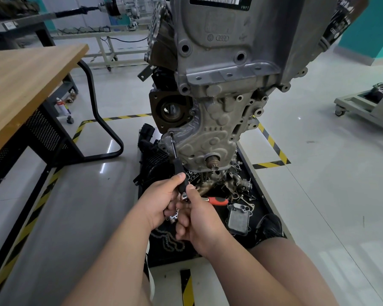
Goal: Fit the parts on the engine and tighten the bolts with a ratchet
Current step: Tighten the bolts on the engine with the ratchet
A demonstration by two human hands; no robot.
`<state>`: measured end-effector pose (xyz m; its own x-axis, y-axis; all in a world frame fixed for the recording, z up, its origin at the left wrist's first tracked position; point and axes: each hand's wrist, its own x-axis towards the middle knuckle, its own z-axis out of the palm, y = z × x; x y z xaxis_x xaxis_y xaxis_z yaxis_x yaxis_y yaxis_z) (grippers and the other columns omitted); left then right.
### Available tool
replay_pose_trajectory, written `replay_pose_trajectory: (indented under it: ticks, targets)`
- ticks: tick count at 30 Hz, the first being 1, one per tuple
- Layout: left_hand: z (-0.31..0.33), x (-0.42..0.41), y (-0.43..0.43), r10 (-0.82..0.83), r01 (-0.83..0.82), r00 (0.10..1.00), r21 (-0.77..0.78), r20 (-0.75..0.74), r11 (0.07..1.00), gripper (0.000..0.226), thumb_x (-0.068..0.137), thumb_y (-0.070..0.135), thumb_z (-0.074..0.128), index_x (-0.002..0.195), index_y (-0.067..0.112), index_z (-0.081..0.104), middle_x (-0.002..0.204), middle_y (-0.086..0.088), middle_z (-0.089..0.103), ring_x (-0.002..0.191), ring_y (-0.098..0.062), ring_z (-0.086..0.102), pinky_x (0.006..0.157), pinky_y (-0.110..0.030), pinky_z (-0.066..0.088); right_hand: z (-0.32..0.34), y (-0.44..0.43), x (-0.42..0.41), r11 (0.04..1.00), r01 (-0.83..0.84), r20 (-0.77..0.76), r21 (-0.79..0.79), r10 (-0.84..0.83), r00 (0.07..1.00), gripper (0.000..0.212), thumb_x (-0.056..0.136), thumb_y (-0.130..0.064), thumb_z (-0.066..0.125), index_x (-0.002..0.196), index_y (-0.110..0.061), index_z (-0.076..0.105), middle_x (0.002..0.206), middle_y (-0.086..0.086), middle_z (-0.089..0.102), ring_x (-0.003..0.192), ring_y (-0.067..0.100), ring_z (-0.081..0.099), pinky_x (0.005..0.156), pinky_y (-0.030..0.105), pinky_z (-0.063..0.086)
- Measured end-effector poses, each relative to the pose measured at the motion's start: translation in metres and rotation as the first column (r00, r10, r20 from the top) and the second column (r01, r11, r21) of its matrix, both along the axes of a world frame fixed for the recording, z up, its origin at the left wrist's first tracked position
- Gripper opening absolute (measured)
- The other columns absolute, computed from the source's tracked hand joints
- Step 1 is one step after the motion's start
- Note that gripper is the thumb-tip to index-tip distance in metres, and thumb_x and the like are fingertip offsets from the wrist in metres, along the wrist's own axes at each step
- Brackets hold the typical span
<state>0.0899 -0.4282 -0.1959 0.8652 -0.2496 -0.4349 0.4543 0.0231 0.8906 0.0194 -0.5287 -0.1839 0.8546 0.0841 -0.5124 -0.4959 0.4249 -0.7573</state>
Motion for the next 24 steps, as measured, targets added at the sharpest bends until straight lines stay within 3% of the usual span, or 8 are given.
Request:
replay_pose_trajectory:
  ticks: [2,6,9,11,14,17,21,24]
  targets:
    - [0.000,0.000,0.000,-0.003,0.003,1.000,-0.005,-0.001,1.000,0.036,0.090,0.038,0.062,0.062,0.018,0.071,0.042,0.003,0.031,0.034,-0.009,0.029,0.034,-0.016,0.021,-0.003,-0.002,-0.001,0.985,0.008,0.053,-0.171,0.001,0.999,0.055,0.099,-0.052,0.039,0.066,-0.015,0.062,0.048,0.002,0.053,0.036,0.017,0.044,0.045,0.024,0.041]
    - [0.000,0.002,0.001,-0.020,0.020,1.000,0.015,-0.015,1.000,0.033,0.089,0.041,0.063,0.086,0.008,0.063,0.044,0.006,0.030,0.037,-0.009,0.028,0.035,-0.018,0.022,-0.005,-0.006,0.000,0.832,0.054,0.157,-0.552,0.040,0.987,0.050,0.094,-0.054,0.047,0.065,-0.014,0.056,0.044,-0.005,0.049,0.040,0.012,0.049,0.045,0.025,0.044]
    - [-0.002,0.002,0.001,-0.017,0.018,1.000,0.037,-0.013,0.999,0.032,0.089,0.041,0.063,0.096,0.010,0.059,0.045,0.005,0.037,0.036,-0.008,0.030,0.035,-0.017,0.022,-0.002,-0.013,0.001,0.475,0.047,0.159,-0.879,0.199,0.967,0.050,0.088,-0.065,0.047,0.064,-0.022,0.043,0.055,-0.008,0.047,0.050,0.009,0.047,0.047,0.027,0.033]
    - [-0.003,0.003,0.000,-0.011,0.012,1.000,0.042,-0.018,0.999,0.033,0.088,0.041,0.064,0.085,0.008,0.060,0.046,0.003,0.041,0.035,-0.008,0.031,0.035,-0.016,0.022,0.001,-0.016,0.003,0.231,0.051,0.118,-0.972,0.287,0.951,0.052,0.086,-0.071,0.044,0.064,-0.025,0.036,0.060,-0.008,0.047,0.055,0.013,0.046,0.046,0.027,0.027]
    - [-0.004,0.004,0.000,-0.005,0.006,1.000,0.042,-0.023,0.999,0.031,0.087,0.041,0.065,0.080,0.011,0.059,0.047,0.000,0.041,0.035,-0.009,0.031,0.037,-0.017,0.022,0.002,-0.017,0.006,0.107,0.079,0.109,-0.991,0.317,0.942,0.054,0.085,-0.073,0.043,0.062,-0.026,0.030,0.057,-0.009,0.044,0.051,0.011,0.042,0.043,0.026,0.024]
    - [-0.005,0.004,0.001,-0.009,0.010,1.000,0.035,-0.020,0.999,0.032,0.085,0.042,0.066,0.078,0.011,0.059,0.047,0.000,0.042,0.035,-0.009,0.032,0.036,-0.017,0.022,-0.002,-0.017,0.007,0.154,0.082,0.126,-0.985,0.303,0.945,0.053,0.086,-0.071,0.043,0.062,-0.025,0.034,0.057,-0.008,0.045,0.052,0.012,0.043,0.045,0.028,0.027]
    - [-0.004,0.003,0.001,-0.027,0.027,0.999,0.015,-0.018,1.000,0.042,0.082,0.048,0.067,0.094,0.008,0.063,0.046,0.005,0.036,0.037,-0.008,0.030,0.036,-0.017,0.021,-0.003,-0.016,0.004,0.607,0.045,0.205,-0.793,0.197,0.959,0.054,0.092,-0.056,0.049,0.058,-0.015,0.047,0.049,-0.002,0.051,0.047,0.017,0.051,0.050,0.033,0.044]
    - [-0.001,0.002,0.000,-0.049,0.049,0.999,-0.037,-0.005,0.998,0.053,0.059,0.063,0.074,0.082,0.015,0.077,0.048,0.004,0.042,0.038,-0.008,0.032,0.035,-0.018,0.023,0.000,-0.012,0.001,0.862,0.004,0.200,-0.507,0.113,0.973,0.052,0.099,-0.047,0.044,0.065,-0.010,0.060,0.044,0.001,0.054,0.039,0.016,0.052,0.046,0.027,0.047]
